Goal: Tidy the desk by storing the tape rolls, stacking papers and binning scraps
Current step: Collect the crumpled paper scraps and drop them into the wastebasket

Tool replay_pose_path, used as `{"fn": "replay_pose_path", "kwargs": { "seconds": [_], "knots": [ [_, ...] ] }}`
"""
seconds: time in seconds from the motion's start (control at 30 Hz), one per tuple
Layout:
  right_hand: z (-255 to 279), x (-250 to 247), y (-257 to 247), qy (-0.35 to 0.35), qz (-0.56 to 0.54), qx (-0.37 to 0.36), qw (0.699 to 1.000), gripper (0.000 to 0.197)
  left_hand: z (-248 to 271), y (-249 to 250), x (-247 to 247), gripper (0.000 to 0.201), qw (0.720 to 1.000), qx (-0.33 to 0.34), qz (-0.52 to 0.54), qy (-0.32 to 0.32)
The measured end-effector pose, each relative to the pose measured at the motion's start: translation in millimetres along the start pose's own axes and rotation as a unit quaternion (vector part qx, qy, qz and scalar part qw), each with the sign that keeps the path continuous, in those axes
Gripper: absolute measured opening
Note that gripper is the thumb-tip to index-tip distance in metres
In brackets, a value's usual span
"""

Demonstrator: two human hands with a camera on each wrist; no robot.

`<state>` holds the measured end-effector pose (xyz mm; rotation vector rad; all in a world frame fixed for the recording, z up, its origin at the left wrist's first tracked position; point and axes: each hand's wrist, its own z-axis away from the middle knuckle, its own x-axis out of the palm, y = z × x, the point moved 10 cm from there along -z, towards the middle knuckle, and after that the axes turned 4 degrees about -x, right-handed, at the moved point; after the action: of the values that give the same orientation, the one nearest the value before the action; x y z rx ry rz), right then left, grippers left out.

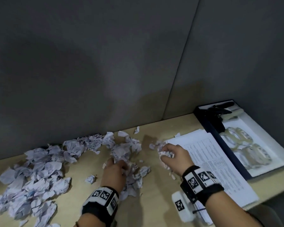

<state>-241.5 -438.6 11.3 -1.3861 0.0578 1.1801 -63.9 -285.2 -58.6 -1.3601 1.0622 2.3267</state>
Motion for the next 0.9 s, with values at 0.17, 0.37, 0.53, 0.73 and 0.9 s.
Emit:
{"fn": "replay_pose_path", "kwargs": {
  "seconds": [0.17,0.37,0.53,0.73,0.9],
  "knots": [
    [31,-21,27,0.081,-0.082,0.047,0.992,0.025,13,39,4,0.020,0.998,0.056,0.000,-0.014],
    [60,-40,56,0.139,-0.140,0.089,0.976,0.021,13,88,10,0.033,0.991,0.123,0.020,-0.046],
    [85,-65,75,0.181,-0.169,0.110,0.963,0.019,21,126,17,0.035,0.984,0.168,0.006,-0.055],
    [105,-94,112,0.214,-0.196,0.126,0.949,0.017,39,182,39,0.040,0.973,0.214,0.028,-0.082],
    [123,-122,156,0.235,-0.208,0.149,0.938,0.016,58,230,69,0.037,0.963,0.251,0.020,-0.096]
  ]
}}
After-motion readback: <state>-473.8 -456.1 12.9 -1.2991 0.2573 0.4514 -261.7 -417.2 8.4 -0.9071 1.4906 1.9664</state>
